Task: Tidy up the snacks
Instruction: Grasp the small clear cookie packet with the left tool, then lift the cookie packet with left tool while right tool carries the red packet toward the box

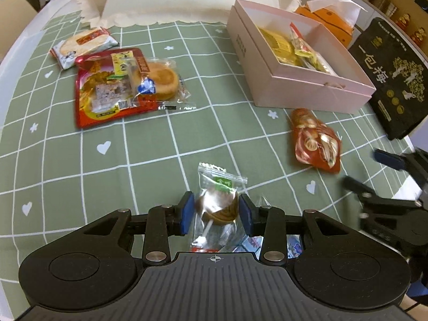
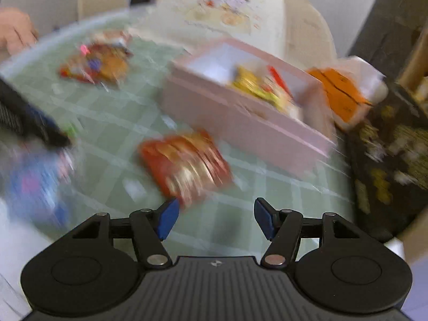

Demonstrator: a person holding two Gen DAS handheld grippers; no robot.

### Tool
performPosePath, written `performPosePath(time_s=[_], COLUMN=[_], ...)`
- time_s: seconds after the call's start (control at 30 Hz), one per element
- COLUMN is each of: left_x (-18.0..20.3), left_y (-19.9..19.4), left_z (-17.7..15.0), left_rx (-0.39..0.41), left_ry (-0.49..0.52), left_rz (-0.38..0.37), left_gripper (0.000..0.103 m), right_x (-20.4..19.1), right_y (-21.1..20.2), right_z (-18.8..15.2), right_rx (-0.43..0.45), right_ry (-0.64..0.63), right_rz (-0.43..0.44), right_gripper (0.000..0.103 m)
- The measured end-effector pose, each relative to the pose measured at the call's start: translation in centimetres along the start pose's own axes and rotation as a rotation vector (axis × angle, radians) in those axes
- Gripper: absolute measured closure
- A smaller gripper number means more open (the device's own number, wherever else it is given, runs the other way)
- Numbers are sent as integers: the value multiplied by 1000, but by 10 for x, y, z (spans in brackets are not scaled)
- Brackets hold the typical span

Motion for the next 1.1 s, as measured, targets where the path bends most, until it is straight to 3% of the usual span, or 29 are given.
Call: performPosePath(time_s=[0.07, 0.1, 0.27, 0.37, 0.53, 0.7, 0.87, 1.03, 1.1], left_x=[0, 0, -1, -1, -1, -1, -1, 1, 0], left_y=[0, 0, -2, -2, -3, -2, -2, -3, -3], left_z=[0, -1, -4, -5, -6, -6, -7, -10, -9], left_rx=[6, 10, 14, 11, 8, 8, 19, 31, 24], left_ry=[-1, -1, -11, -14, -17, -12, 3, 26, 30], left_rz=[2, 2, -12, -18, -16, -14, -13, -11, -20], left_gripper=[62, 62, 62, 62, 62, 62, 61, 61, 61], right_x=[14, 19, 29, 18, -8, -34, -39, -42, -40], right_y=[-3, -7, -9, 7, 35, 40, 39, 44, 41], right_z=[-8, -8, 19, 47, 82, 94, 90, 101, 100], right_rx=[-29, -36, -59, -97, -170, -148, -106, -114, -121], right_ry=[48, 93, 371, 498, 521, 347, 254, 253, 266], right_rz=[-19, 23, 401, 495, 412, 281, 256, 270, 285], right_gripper=[41, 41, 41, 41, 37, 30, 28, 25, 32])
Point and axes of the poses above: each gripper's, at about its wrist camera, not at the fingertips, and y roughly the way its jaws point, x to its right, z to its top, the point moved 7 cm from there along y, roughly the way its jaws point, and after that the axes turned 12 degrees about -x, right-handed, at the moved point
